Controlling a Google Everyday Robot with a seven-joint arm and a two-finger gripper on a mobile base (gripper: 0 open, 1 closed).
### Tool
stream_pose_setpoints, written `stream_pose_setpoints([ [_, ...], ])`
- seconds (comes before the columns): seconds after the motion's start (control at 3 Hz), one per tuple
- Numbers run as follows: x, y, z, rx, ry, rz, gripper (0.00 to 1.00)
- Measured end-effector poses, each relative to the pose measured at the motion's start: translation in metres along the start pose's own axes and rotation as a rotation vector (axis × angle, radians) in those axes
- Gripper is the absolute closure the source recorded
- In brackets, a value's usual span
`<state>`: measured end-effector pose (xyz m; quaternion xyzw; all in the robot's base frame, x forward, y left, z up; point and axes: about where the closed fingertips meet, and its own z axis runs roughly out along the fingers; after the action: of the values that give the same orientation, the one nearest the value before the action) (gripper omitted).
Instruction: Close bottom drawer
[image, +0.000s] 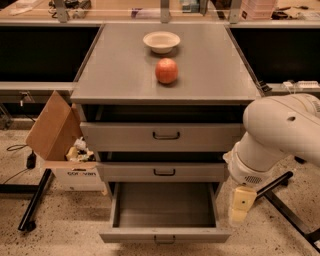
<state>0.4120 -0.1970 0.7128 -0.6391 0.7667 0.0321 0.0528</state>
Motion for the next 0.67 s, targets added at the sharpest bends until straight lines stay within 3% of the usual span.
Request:
stream_pose_setpoints([
  [0.33,0.0,0.0,-0.001,0.001,0.0,0.0,0.0],
  [0.67,-0.009,0.006,0.047,-0.038,0.022,-0.025,0.0],
])
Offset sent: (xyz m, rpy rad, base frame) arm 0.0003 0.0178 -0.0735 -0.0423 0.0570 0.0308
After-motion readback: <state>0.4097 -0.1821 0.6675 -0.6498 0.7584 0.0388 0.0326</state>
